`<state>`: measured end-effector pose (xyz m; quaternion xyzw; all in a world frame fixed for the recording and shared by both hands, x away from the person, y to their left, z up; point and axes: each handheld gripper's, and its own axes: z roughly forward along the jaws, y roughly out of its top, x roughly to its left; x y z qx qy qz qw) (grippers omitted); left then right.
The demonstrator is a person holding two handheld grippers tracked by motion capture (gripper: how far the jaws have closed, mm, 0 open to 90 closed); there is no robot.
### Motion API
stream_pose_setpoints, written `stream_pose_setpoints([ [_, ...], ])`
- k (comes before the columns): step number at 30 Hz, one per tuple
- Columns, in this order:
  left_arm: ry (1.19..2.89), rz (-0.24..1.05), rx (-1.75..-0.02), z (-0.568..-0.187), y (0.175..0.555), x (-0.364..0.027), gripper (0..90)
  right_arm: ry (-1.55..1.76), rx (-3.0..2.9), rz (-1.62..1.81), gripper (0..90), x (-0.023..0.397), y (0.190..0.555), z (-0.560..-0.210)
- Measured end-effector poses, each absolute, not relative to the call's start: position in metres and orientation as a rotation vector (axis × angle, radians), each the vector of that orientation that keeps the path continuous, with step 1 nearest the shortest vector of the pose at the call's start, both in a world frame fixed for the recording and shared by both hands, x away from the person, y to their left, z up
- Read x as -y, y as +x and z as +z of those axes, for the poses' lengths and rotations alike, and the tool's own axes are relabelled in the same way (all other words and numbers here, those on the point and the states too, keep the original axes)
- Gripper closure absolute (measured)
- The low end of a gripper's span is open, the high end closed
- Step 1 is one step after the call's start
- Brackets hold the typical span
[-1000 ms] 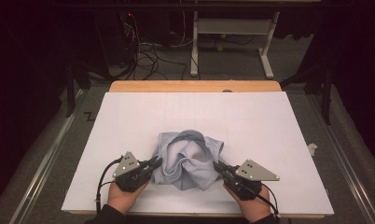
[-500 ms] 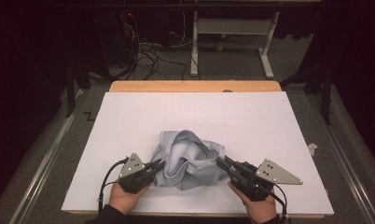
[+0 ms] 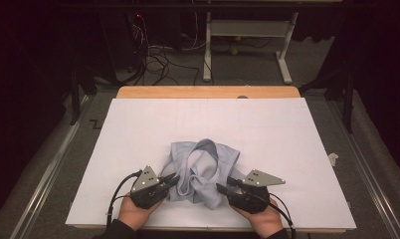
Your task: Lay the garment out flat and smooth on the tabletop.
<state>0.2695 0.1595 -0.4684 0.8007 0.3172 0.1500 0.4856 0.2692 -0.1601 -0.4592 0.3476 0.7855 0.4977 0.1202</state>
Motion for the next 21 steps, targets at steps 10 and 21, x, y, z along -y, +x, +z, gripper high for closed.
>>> stream_pose_setpoints([
  [10, 1.952, 0.358, -0.772, -0.470, 0.269, -0.157, 78.7, 1.055, -1.973, 1.398, 31.3, 0.177, 0.258, -0.432],
  [21, 1.950, 0.348, -0.776, -0.470, 0.270, -0.156, 78.7, 0.995, -2.266, 1.125, 26.3, 0.133, 0.279, -0.469],
])
